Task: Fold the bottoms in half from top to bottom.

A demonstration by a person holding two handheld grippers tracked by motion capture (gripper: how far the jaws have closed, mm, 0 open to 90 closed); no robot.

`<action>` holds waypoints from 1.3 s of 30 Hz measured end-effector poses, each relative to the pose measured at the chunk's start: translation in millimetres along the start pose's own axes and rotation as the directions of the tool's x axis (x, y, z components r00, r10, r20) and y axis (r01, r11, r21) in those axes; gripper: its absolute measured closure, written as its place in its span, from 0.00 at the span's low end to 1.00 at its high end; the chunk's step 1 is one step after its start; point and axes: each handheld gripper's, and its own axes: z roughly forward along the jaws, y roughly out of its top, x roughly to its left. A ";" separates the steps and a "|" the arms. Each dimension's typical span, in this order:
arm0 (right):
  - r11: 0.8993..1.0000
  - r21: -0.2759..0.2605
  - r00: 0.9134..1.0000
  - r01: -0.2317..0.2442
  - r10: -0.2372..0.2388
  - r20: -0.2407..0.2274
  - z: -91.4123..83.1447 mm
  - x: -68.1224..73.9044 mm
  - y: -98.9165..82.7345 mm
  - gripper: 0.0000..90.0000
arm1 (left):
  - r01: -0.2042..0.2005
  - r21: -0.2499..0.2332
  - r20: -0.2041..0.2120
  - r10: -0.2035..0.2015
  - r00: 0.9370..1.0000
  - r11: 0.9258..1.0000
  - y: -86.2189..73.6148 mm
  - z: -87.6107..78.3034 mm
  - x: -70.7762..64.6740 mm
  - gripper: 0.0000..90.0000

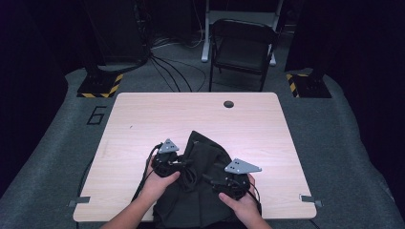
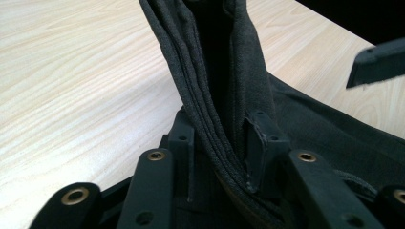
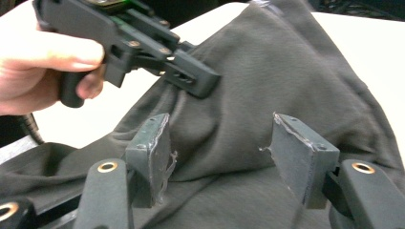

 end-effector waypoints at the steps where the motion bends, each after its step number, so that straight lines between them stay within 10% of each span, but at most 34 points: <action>1: 1.000 0.009 1.000 -0.013 0.013 0.008 0.7 -2.5 -0.8 0.44 | -0.003 0.003 -0.007 0.003 1.000 1.000 0.8 1.1 -0.9 0.77; 11: 0.995 0.095 1.000 0.020 -0.021 0.013 14.7 0.4 -9.3 0.44 | -0.013 0.029 -0.030 0.014 0.999 1.000 12.0 23.6 -11.7 0.69; 20: 0.990 0.136 0.999 0.043 -0.044 0.004 22.6 5.7 -15.4 0.44 | -0.068 0.002 -0.056 0.068 0.996 0.998 17.8 11.6 -7.5 0.86; 39: 0.967 0.213 0.986 0.143 -0.121 -0.111 40.9 26.9 -22.1 0.47 | -0.085 -0.103 0.088 0.094 0.992 0.991 91.9 -21.6 15.6 0.92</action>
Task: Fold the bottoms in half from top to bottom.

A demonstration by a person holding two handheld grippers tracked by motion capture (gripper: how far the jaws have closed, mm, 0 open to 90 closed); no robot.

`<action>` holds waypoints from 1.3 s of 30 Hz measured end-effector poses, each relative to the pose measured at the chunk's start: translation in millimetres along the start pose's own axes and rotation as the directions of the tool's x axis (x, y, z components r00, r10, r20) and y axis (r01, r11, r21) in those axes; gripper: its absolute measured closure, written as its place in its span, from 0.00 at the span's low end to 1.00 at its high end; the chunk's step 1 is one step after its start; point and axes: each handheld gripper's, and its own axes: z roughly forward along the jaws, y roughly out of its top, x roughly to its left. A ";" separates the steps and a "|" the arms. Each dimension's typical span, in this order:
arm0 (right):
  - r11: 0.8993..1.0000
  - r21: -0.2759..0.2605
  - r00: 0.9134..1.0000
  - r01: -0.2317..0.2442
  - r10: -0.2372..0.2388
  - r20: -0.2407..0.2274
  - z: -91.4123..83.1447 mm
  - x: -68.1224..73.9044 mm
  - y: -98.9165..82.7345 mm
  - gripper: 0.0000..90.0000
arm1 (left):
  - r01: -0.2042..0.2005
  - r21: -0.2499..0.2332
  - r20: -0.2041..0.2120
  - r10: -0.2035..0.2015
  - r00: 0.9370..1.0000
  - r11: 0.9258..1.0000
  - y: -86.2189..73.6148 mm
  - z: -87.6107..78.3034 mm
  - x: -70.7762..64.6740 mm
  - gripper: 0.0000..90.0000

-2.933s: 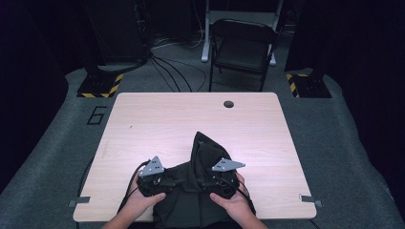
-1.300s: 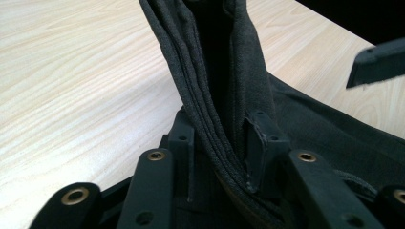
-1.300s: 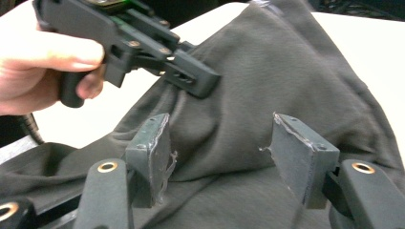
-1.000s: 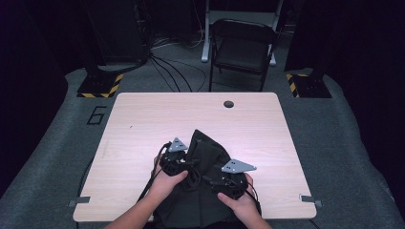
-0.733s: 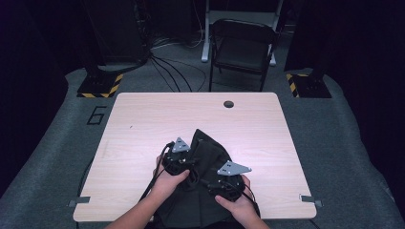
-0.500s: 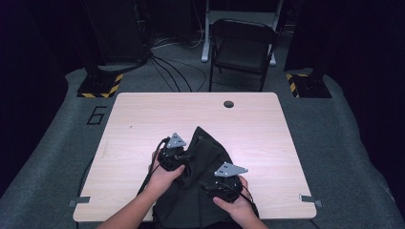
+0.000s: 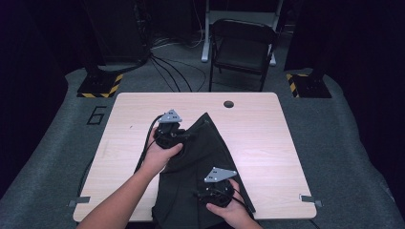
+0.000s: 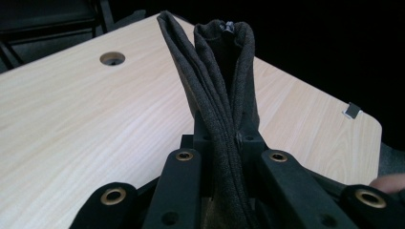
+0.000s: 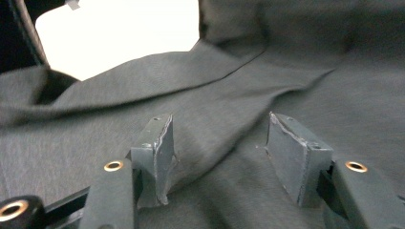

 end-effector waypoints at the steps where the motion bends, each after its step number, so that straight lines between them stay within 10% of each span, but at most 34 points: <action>1: 1.000 0.020 1.000 0.008 -0.008 -0.006 2.4 3.3 -0.2 0.47 | -0.001 -0.009 0.003 0.001 1.000 1.000 3.0 -2.4 1.1 0.92; 18: 0.985 0.175 0.999 0.010 -0.019 0.046 21.1 1.7 -7.5 0.49 | -0.028 -0.025 -0.014 0.028 1.000 0.999 19.0 -9.5 6.7 0.92; 39: 0.989 0.147 0.994 0.014 -0.030 0.109 54.7 -18.2 13.5 0.49 | -0.070 -0.083 -0.020 0.068 0.997 0.994 34.6 -13.6 3.5 0.92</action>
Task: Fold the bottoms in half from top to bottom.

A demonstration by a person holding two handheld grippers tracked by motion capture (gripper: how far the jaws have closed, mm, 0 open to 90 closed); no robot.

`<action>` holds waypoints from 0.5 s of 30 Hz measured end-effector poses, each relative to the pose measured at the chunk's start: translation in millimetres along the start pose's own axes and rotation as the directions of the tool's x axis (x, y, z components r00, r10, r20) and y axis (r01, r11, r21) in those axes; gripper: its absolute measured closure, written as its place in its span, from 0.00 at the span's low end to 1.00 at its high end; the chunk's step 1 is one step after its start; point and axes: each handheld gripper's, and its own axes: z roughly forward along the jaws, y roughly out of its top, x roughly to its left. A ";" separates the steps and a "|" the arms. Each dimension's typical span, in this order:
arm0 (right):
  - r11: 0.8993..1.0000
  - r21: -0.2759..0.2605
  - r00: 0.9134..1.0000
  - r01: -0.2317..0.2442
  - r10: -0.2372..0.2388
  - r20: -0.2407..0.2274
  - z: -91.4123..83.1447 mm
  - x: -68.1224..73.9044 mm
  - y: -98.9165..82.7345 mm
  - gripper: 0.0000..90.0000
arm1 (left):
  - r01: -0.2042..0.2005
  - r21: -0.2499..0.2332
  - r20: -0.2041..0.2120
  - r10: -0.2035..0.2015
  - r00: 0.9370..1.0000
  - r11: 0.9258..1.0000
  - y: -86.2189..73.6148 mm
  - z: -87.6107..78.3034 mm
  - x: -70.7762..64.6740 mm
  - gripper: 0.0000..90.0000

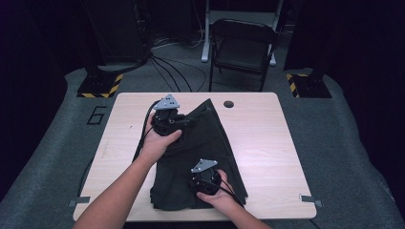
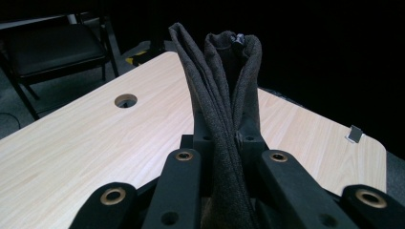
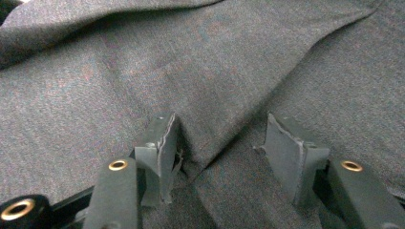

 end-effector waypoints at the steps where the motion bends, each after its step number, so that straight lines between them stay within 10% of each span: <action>1: 1.000 -0.006 1.000 -0.005 0.005 0.003 1.4 -0.5 0.9 0.49 | 0.000 0.000 0.000 0.000 1.000 1.000 0.0 0.0 0.0 0.92; 15: 0.999 -0.008 0.999 -0.038 0.039 0.008 8.0 -15.0 4.5 0.48 | -0.040 0.027 0.025 0.039 0.999 0.999 -14.9 -4.4 -3.7 0.92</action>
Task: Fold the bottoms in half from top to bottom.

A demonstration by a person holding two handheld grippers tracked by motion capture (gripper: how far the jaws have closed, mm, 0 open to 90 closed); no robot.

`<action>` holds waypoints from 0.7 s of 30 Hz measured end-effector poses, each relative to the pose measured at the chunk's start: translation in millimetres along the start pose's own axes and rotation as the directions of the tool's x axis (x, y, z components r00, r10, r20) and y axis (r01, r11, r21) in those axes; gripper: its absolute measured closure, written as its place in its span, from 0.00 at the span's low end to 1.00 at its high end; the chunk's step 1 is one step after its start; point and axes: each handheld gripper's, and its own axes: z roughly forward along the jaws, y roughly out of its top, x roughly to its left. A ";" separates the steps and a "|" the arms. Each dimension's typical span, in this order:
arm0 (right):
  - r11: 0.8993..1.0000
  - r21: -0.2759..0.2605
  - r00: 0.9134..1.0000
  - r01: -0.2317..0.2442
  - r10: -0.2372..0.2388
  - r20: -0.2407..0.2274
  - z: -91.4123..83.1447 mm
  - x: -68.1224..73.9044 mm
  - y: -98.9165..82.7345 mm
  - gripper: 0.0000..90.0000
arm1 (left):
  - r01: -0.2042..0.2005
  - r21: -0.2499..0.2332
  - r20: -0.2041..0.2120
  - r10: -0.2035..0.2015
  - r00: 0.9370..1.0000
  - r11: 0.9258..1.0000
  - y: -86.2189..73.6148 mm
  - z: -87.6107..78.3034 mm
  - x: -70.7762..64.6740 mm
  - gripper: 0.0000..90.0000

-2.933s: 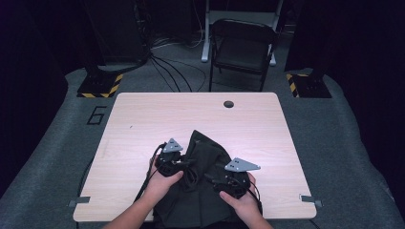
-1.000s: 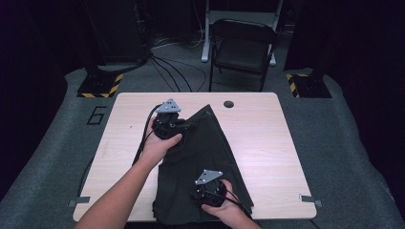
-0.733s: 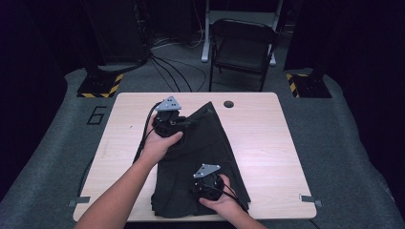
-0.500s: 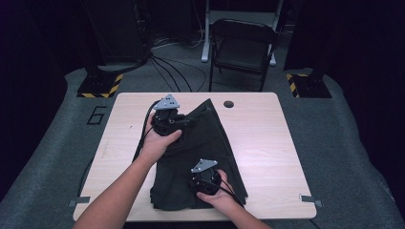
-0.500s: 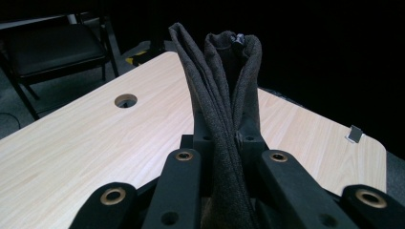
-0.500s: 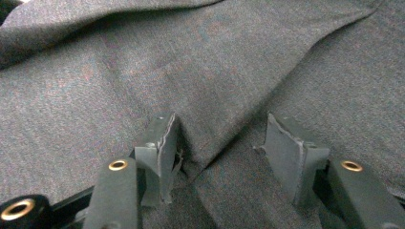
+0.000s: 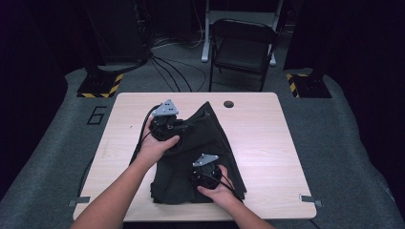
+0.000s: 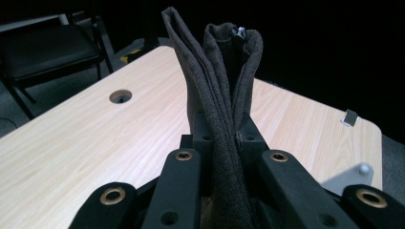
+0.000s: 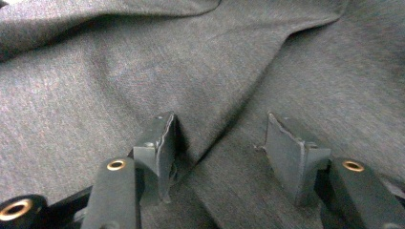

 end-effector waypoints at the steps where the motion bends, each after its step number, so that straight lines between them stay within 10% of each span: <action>1: 0.999 -0.015 0.999 0.033 -0.033 0.009 0.1 -4.1 0.2 0.48 | 0.006 0.004 0.001 -0.006 1.000 1.000 -3.3 -0.3 0.6 0.92; 21: 0.999 -0.031 1.000 -0.030 0.030 0.005 -14.9 -9.9 1.7 0.48 | 0.022 -0.004 -0.003 -0.022 1.000 1.000 -9.1 -4.2 3.2 0.92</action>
